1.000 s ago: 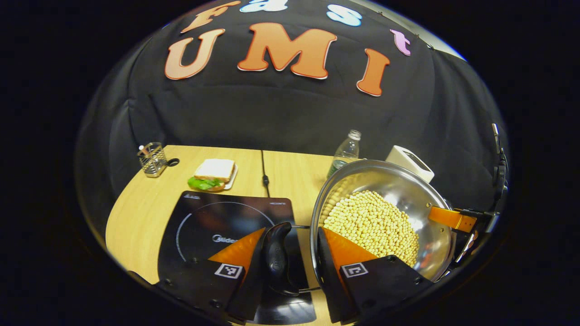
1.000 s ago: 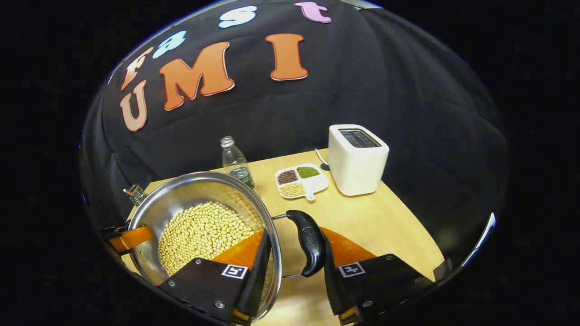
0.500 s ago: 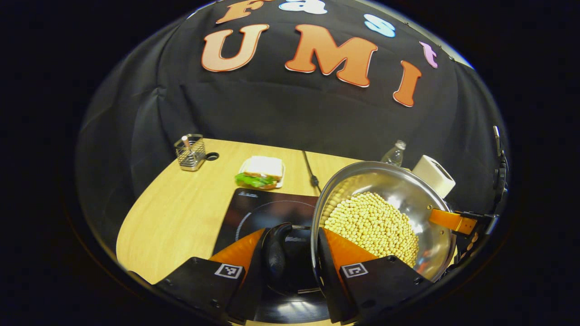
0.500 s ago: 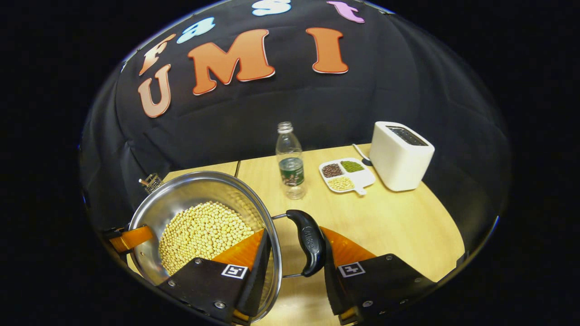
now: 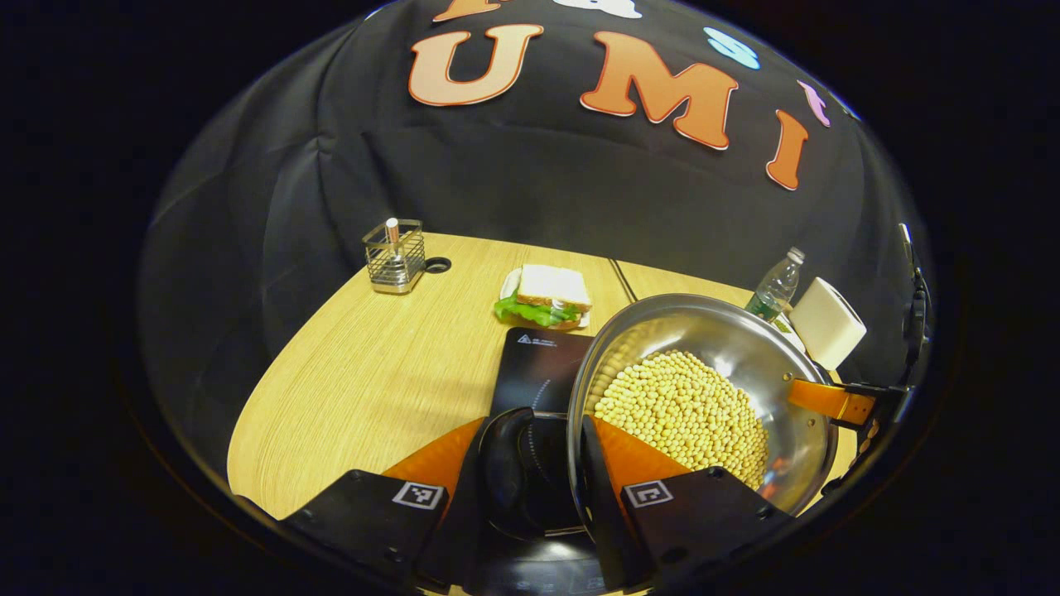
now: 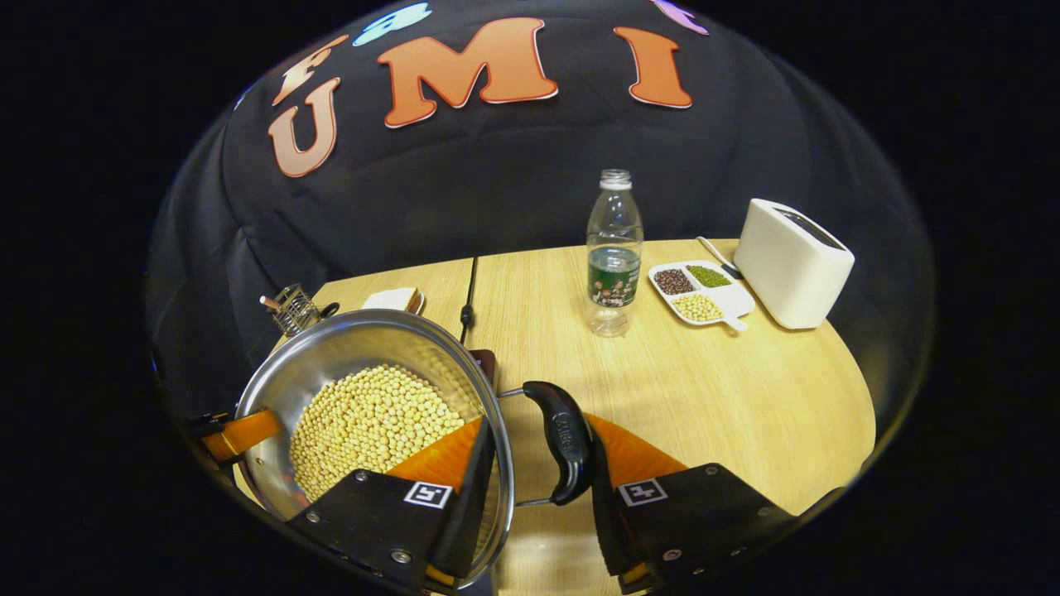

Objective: First push the handle of the pot to place it horizontally, then grasp the pot with both hands and set it on the induction cooktop.

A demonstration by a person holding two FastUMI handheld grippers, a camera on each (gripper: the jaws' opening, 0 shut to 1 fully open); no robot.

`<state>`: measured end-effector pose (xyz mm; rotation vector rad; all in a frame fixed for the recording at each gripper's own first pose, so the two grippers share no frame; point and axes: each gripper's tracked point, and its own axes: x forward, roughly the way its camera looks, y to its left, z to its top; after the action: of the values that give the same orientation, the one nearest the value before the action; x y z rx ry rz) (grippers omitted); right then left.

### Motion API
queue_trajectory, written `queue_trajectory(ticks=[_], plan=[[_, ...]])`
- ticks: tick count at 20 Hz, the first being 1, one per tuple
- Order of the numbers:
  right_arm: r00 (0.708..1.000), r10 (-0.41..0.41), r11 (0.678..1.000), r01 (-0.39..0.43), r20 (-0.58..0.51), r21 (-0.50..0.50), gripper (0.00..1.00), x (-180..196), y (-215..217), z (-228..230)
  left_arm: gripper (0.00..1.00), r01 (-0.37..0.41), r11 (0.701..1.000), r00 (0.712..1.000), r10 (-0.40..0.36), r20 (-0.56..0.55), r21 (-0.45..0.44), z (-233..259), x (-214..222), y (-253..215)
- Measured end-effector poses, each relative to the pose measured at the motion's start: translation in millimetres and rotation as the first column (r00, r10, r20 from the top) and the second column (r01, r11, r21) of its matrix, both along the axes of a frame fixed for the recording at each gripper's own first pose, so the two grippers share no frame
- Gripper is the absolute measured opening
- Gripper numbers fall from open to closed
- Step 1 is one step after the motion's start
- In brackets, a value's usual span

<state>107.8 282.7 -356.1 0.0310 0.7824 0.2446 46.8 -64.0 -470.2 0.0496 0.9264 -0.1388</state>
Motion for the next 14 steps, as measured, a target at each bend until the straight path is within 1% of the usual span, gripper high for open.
queue_trajectory(ticks=[2,3,4,5,6,7,8,9,10,11,13,14], plan=[[1.000,0.008,1.000,-0.008,-0.017,0.000,0.58,-1,2,-7,0.65,0.004,1.000,1.000,-0.004,-0.001,-0.001,-7,3,3],[1.000,0.005,1.000,-0.005,-0.026,0.004,0.60,-2,1,-9,0.65,0.007,1.000,1.000,-0.007,-0.008,-0.001,-9,2,3],[0.999,-0.001,1.000,0.001,-0.036,0.008,0.61,-2,2,-11,0.62,0.009,1.000,1.000,-0.009,-0.018,-0.002,-11,0,3],[1.000,0.002,1.000,-0.002,-0.026,0.006,0.59,-3,4,-11,0.66,0.009,1.000,1.000,-0.009,-0.023,-0.001,-13,0,4],[1.000,0.011,1.000,-0.011,-0.021,-0.006,0.64,0,5,-12,0.70,-0.003,1.000,1.000,0.003,-0.027,0.006,-14,1,5],[1.000,0.020,1.000,-0.020,-0.011,-0.009,0.65,-2,5,-7,0.65,-0.013,1.000,1.000,0.013,-0.012,0.016,-11,3,6],[1.000,0.028,1.000,-0.028,0.006,-0.009,0.62,0,1,2,0.71,-0.023,0.999,0.999,0.022,0.028,0.034,-1,10,9],[0.999,0.033,0.999,-0.033,0.029,-0.008,0.72,1,-2,13,0.77,-0.029,0.998,0.996,0.024,0.085,0.061,12,20,14],[0.998,0.033,0.999,-0.032,0.054,-0.008,0.76,0,-8,26,0.89,-0.036,0.996,0.989,0.024,0.146,0.082,30,28,16],[0.996,0.029,1.000,-0.028,0.084,-0.007,0.86,0,-16,40,0.98,-0.045,0.995,0.979,0.026,0.200,0.089,53,33,16],[0.989,0.015,1.000,-0.014,0.150,-0.005,0.94,-1,-34,71,0.98,-0.063,0.997,0.954,0.046,0.296,0.048,99,37,6],[0.983,0.004,1.000,-0.004,0.184,-0.002,0.94,-4,-46,87,0.98,-0.065,0.998,0.937,0.054,0.344,0.020,125,37,-2]])
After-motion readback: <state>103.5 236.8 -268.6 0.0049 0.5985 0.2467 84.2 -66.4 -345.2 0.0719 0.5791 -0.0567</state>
